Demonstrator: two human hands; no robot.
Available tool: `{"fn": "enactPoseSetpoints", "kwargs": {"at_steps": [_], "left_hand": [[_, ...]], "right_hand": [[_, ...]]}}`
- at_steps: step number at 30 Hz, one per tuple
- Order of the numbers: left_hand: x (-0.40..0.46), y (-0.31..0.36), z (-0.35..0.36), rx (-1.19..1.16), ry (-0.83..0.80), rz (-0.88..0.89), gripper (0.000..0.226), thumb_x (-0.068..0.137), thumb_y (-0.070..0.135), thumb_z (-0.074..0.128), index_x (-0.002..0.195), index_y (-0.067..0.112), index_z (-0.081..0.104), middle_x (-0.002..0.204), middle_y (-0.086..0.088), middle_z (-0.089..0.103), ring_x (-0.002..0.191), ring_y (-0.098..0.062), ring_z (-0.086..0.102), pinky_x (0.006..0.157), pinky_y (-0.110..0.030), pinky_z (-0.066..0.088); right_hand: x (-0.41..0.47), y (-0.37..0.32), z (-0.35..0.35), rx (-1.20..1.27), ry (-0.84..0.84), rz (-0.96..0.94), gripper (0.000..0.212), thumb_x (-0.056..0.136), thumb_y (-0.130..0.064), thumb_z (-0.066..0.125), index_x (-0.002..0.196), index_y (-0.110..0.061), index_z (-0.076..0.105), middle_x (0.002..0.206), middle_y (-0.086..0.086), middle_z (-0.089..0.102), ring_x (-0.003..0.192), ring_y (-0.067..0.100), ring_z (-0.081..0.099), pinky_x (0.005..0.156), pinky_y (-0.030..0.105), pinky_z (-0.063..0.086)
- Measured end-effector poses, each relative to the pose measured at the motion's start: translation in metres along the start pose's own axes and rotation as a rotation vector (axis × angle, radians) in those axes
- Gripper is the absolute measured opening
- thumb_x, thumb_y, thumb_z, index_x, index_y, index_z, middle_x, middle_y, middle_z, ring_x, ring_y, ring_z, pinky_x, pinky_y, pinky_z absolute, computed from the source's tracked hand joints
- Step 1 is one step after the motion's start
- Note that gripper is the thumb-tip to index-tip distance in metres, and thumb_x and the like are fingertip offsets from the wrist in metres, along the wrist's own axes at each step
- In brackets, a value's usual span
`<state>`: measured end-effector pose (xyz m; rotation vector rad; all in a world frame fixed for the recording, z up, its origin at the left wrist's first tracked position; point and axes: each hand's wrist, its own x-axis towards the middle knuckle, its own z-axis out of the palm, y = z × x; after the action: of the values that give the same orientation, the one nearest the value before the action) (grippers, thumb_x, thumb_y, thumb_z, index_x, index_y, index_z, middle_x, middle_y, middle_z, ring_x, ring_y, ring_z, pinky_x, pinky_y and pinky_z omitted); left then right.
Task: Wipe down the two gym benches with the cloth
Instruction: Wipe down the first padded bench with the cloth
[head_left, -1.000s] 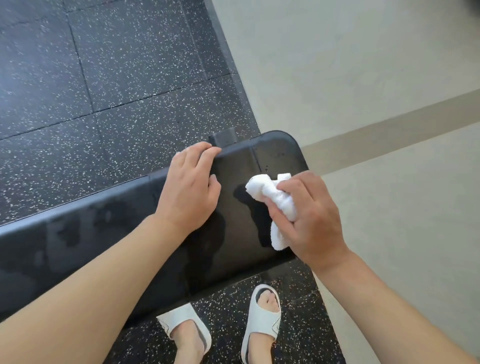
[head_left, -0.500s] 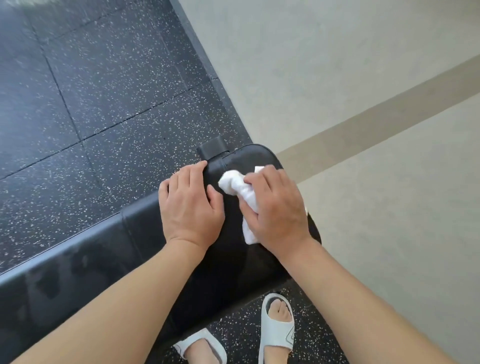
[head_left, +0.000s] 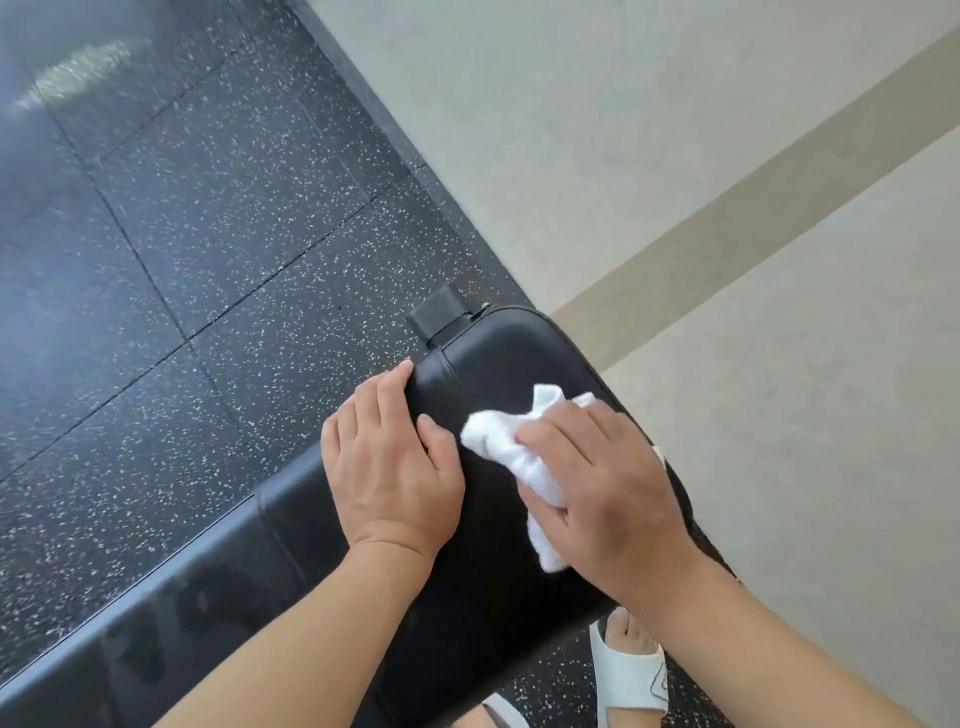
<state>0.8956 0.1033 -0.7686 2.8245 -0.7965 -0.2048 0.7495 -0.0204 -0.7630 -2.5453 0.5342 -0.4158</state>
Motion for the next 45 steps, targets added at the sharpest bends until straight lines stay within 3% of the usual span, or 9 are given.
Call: {"fn": "enactPoseSetpoints", "kwargs": {"at_steps": [5, 11, 16, 20, 25, 31, 36, 41, 45], "left_hand": [[0.001, 0.000, 0.000, -0.006, 0.007, 0.002, 0.056, 0.091, 0.030, 0.038, 0.142, 0.014, 0.055, 0.132, -0.006, 0.061, 0.119, -0.032, 0.055, 0.111, -0.051, 0.040], [0.001, 0.001, 0.000, -0.016, 0.006, -0.006, 0.055, 0.091, 0.031, 0.038, 0.141, 0.015, 0.054, 0.132, -0.006, 0.061, 0.119, -0.032, 0.054, 0.110, -0.051, 0.040], [0.001, 0.001, 0.002, -0.005, 0.005, -0.006, 0.056, 0.090, 0.032, 0.036, 0.141, 0.013, 0.054, 0.130, -0.008, 0.061, 0.118, -0.035, 0.055, 0.109, -0.051, 0.039], [0.001, 0.004, 0.001, -0.006, 0.005, -0.008, 0.058, 0.090, 0.033, 0.034, 0.141, 0.013, 0.054, 0.129, -0.009, 0.062, 0.117, -0.036, 0.056, 0.108, -0.053, 0.040], [0.000, 0.002, 0.001, -0.009, -0.007, -0.017, 0.058, 0.091, 0.034, 0.032, 0.142, 0.016, 0.051, 0.128, -0.010, 0.061, 0.118, -0.036, 0.055, 0.110, -0.055, 0.038], [0.000, 0.004, 0.000, -0.010, -0.001, -0.011, 0.059, 0.091, 0.033, 0.033, 0.141, 0.012, 0.053, 0.128, -0.014, 0.062, 0.118, -0.040, 0.055, 0.109, -0.059, 0.039], [0.000, 0.003, 0.001, -0.019, 0.011, -0.005, 0.057, 0.091, 0.033, 0.034, 0.140, 0.013, 0.053, 0.124, -0.012, 0.062, 0.115, -0.039, 0.056, 0.108, -0.058, 0.040], [-0.001, 0.000, 0.002, -0.013, 0.011, 0.002, 0.055, 0.091, 0.033, 0.034, 0.140, 0.015, 0.052, 0.126, -0.009, 0.062, 0.114, -0.035, 0.056, 0.107, -0.053, 0.040], [0.000, 0.000, 0.002, -0.028, 0.033, 0.017, 0.056, 0.090, 0.033, 0.036, 0.138, 0.014, 0.055, 0.127, -0.007, 0.063, 0.114, -0.033, 0.057, 0.105, -0.051, 0.041]], "right_hand": [[-0.024, 0.012, -0.011, 0.001, 0.029, 0.024, 0.011, 0.090, -0.013, 0.070, 0.101, -0.013, 0.070, 0.096, 0.004, 0.063, 0.081, 0.029, 0.056, 0.070, 0.046, 0.051], [0.088, 0.000, 0.016, 0.037, 0.056, 0.171, 0.021, 0.086, -0.022, 0.068, 0.103, -0.010, 0.067, 0.102, 0.008, 0.063, 0.089, 0.032, 0.057, 0.074, 0.045, 0.049], [0.151, -0.006, 0.039, -0.053, -0.059, 0.196, 0.016, 0.093, -0.030, 0.057, 0.106, -0.021, 0.058, 0.111, -0.001, 0.058, 0.100, 0.025, 0.055, 0.078, 0.037, 0.045], [0.126, -0.002, 0.027, 0.020, -0.031, 0.124, 0.013, 0.093, -0.025, 0.058, 0.103, -0.017, 0.062, 0.107, 0.001, 0.059, 0.096, 0.026, 0.052, 0.082, 0.042, 0.045], [0.043, 0.010, 0.002, 0.064, 0.015, 0.093, 0.017, 0.087, -0.017, 0.062, 0.102, -0.012, 0.068, 0.104, 0.005, 0.062, 0.087, 0.029, 0.054, 0.075, 0.045, 0.049], [-0.038, 0.025, -0.020, 0.175, 0.061, 0.174, 0.021, 0.088, -0.018, 0.069, 0.109, -0.022, 0.065, 0.106, -0.010, 0.058, 0.090, 0.016, 0.048, 0.084, 0.023, 0.042], [-0.011, 0.035, -0.018, 0.268, 0.031, 0.257, 0.021, 0.092, -0.031, 0.070, 0.110, -0.026, 0.061, 0.109, -0.014, 0.053, 0.096, 0.010, 0.051, 0.080, 0.013, 0.038], [0.072, 0.026, 0.001, 0.232, 0.024, 0.220, 0.018, 0.093, -0.026, 0.071, 0.107, -0.016, 0.066, 0.103, -0.002, 0.057, 0.093, 0.023, 0.054, 0.078, 0.039, 0.048], [0.133, 0.008, 0.024, 0.002, -0.111, 0.023, 0.026, 0.097, -0.042, 0.061, 0.104, -0.018, 0.066, 0.106, 0.000, 0.059, 0.096, 0.025, 0.053, 0.083, 0.043, 0.047]]}}
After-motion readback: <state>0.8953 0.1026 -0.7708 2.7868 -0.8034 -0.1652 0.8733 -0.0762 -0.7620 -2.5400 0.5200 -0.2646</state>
